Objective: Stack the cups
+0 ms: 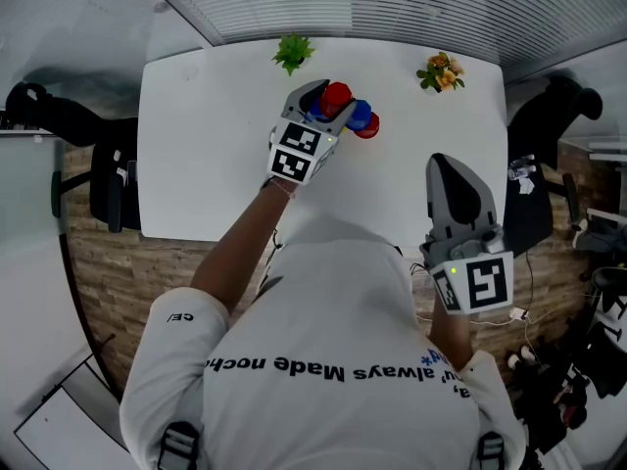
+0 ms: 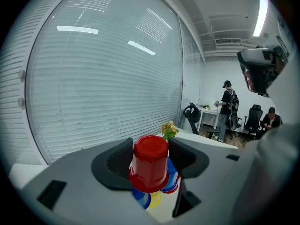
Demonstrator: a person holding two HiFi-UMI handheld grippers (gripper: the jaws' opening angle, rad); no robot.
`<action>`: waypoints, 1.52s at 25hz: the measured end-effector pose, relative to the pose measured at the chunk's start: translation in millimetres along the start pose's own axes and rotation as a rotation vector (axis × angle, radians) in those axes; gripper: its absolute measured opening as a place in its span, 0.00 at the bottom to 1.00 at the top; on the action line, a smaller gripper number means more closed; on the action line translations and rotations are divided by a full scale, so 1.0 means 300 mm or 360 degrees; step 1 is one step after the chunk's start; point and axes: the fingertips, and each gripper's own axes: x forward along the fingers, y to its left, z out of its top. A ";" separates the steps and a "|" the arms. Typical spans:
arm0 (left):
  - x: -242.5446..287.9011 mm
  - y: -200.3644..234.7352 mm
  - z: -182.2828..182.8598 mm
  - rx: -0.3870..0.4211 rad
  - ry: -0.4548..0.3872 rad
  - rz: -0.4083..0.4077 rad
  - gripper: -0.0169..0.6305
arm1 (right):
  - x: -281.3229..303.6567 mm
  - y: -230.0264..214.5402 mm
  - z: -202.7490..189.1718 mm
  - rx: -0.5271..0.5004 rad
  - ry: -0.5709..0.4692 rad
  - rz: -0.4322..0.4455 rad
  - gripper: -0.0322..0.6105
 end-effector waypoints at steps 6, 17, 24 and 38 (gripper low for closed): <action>-0.035 -0.005 0.051 0.0001 -0.0079 0.0013 0.44 | -0.011 0.003 0.000 -0.0016 -0.0006 0.0003 0.06; -0.294 -0.028 0.197 -0.0076 -0.0287 0.0120 0.44 | -0.032 0.021 0.024 -0.0042 -0.0028 0.0016 0.06; -0.479 -0.100 0.274 -0.0052 -0.0397 0.0152 0.24 | -0.041 0.044 0.029 -0.0061 -0.0037 0.0041 0.06; -0.715 -0.140 0.314 -0.0078 -0.0441 0.0156 0.09 | -0.024 0.166 0.030 -0.0107 -0.0013 0.0103 0.06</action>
